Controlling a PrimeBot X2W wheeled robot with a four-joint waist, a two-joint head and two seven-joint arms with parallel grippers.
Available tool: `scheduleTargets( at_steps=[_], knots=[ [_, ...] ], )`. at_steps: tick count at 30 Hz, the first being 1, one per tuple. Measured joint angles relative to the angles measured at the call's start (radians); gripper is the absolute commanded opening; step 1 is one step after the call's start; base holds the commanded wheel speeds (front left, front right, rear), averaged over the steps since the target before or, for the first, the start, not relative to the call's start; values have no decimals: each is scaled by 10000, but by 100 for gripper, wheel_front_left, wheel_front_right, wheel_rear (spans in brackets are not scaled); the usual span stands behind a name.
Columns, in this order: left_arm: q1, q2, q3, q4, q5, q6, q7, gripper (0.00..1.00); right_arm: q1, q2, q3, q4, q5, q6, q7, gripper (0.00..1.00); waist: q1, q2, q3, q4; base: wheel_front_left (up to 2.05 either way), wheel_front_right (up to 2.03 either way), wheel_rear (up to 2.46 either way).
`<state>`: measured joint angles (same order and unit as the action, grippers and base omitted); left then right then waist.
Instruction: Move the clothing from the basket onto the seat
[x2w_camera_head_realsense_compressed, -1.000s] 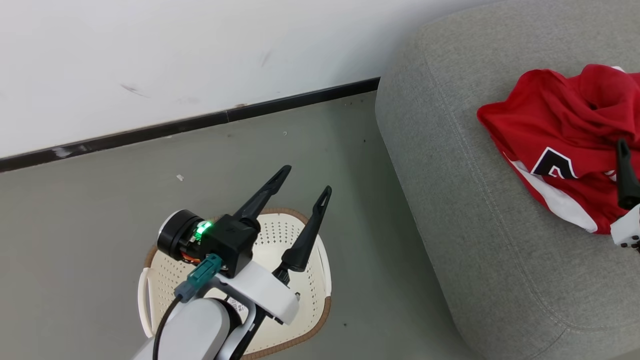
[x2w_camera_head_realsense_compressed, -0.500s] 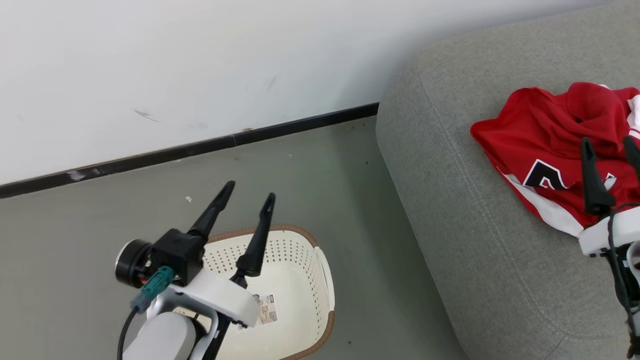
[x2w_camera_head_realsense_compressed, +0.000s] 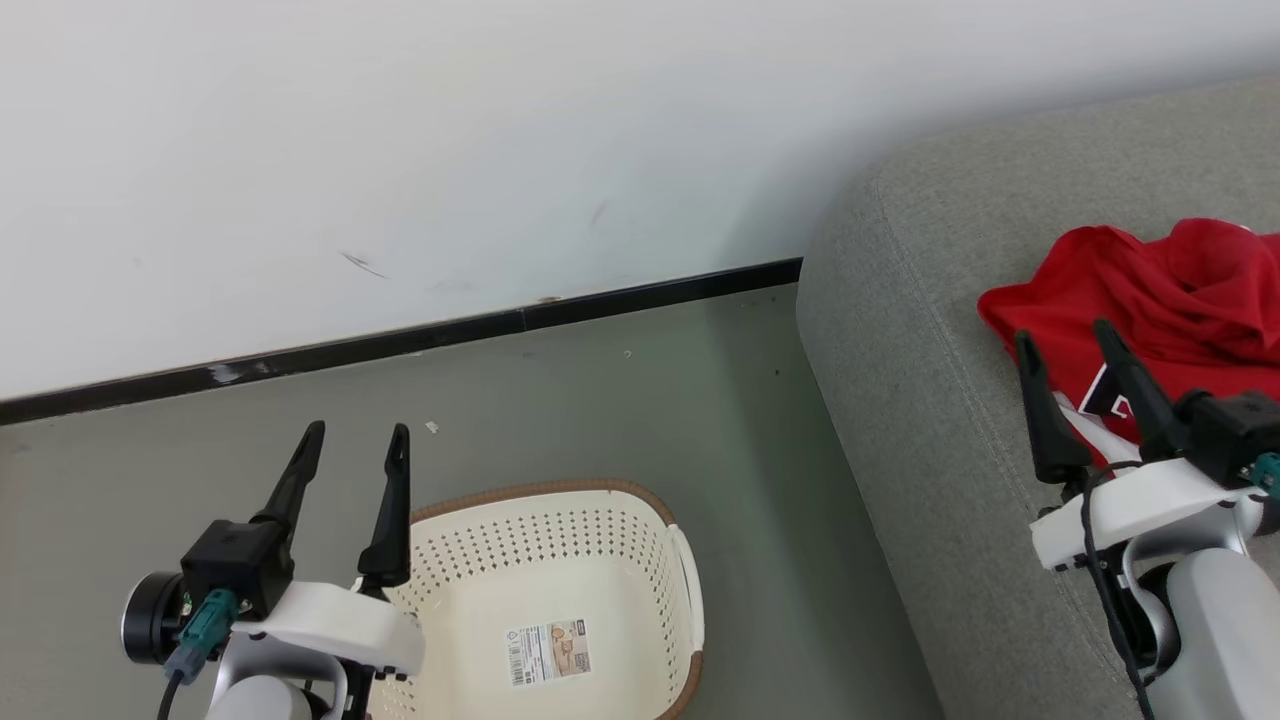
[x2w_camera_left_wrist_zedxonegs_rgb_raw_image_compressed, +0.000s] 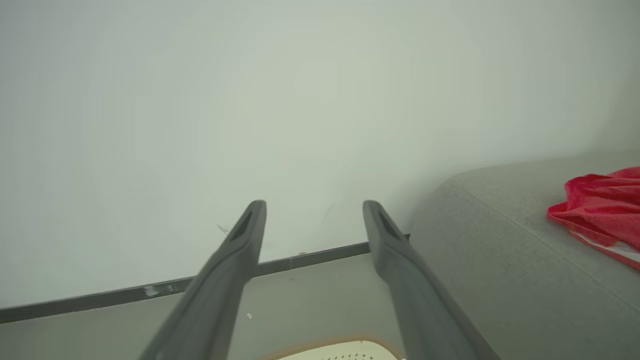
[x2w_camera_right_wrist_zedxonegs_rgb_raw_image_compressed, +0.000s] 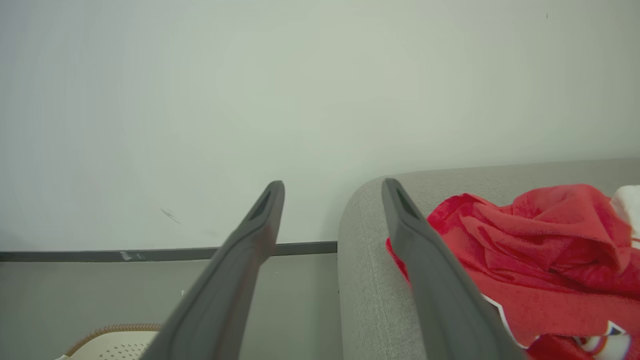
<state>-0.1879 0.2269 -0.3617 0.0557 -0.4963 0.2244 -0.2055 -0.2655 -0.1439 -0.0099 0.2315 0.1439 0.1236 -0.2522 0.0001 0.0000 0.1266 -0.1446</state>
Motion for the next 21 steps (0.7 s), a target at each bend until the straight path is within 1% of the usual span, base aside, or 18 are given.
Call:
scheduleTargets(
  at_steps=[5, 9, 14, 21],
  knots=[
    [347, 84, 311, 136, 13, 278, -148, 100, 323, 316, 314, -211, -178, 0, 0, 100, 0, 0, -233, 274, 0, 0, 0],
    [632, 146, 493, 268, 19, 403, -194, 100, 602, 453, 516, -268, -426, 0, 0, 100, 0, 0, -421, 493, 0, 0, 0],
    [997, 169, 802, 445, -46, 629, -263, 100, 803, 564, 518, -426, -681, 0, 0, 100, -1, 0, -654, 761, 0, 0, 0],
    [1314, 196, 1058, 625, -48, 825, -337, 100, 1400, 800, 391, -696, -848, 0, 0, 100, -1, 1, -961, 1108, 0, 0, 0]
  ],
)
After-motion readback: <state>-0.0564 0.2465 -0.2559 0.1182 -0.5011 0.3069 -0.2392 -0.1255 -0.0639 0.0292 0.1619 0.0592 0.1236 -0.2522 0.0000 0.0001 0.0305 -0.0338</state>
